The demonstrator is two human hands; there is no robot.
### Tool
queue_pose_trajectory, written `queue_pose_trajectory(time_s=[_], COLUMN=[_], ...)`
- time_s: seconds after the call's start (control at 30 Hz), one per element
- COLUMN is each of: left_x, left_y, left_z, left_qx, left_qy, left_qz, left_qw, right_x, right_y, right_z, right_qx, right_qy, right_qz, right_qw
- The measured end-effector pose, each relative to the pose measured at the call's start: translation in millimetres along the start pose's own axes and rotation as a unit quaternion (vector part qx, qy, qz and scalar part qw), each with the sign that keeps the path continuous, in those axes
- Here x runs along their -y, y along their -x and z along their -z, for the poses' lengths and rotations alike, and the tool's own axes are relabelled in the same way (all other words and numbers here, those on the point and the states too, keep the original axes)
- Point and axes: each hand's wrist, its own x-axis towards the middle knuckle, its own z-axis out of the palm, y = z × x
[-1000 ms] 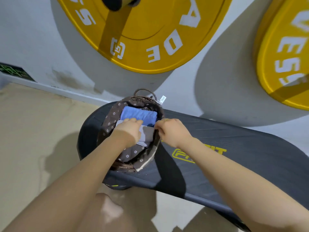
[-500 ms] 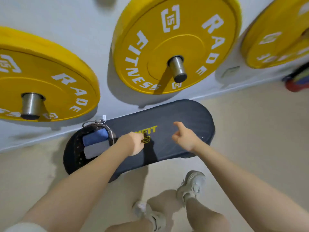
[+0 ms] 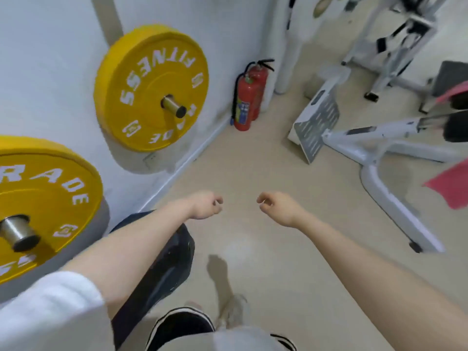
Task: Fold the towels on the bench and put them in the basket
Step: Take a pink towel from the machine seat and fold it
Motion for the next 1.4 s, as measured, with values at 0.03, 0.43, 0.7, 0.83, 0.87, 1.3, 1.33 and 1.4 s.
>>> queue_pose_trajectory(time_s=[0.03,0.43,0.7,0.83,0.87,1.3,1.33,1.4], left_x=[-23.9,-306.8,-527.0,-622.7,-645.1,-933.2,-941.9,-952.2], left_y=[-19.3,-271.4,-392.6,-444.6,-458.5,-586.4,-595.6,-611.8], left_z=[8.5,88.4,133.4,107.5,99.6,19.3,15.9,7.4], left_qx=[-0.003,0.059,0.086,0.115,0.122,0.022,0.001,-0.026], left_qy=[-0.011,-0.171,-0.217,-0.257,-0.263,-0.168,-0.194,-0.251], left_qz=[-0.022,-0.227,-0.319,-0.349,-0.352,-0.322,-0.325,-0.319], left_qw=[1.0,0.957,0.919,0.894,0.89,0.931,0.926,0.914], right_x=[-23.5,-263.2,-397.9,-488.9,-516.4,-848.5,-865.1,-895.2], right_y=[0.2,-29.6,-17.1,-2.0,0.7,32.1,29.4,18.4], right_z=[16.3,207.3,330.5,370.3,382.0,525.2,527.7,525.9], right_qx=[-0.017,-0.231,-0.333,-0.342,-0.339,-0.235,-0.209,-0.161], right_qy=[-0.044,-0.311,-0.389,-0.373,-0.364,-0.178,-0.153,-0.114], right_qz=[-0.023,-0.184,-0.264,-0.273,-0.274,-0.307,-0.301,-0.273], right_qw=[0.999,0.903,0.817,0.818,0.823,0.905,0.918,0.942])
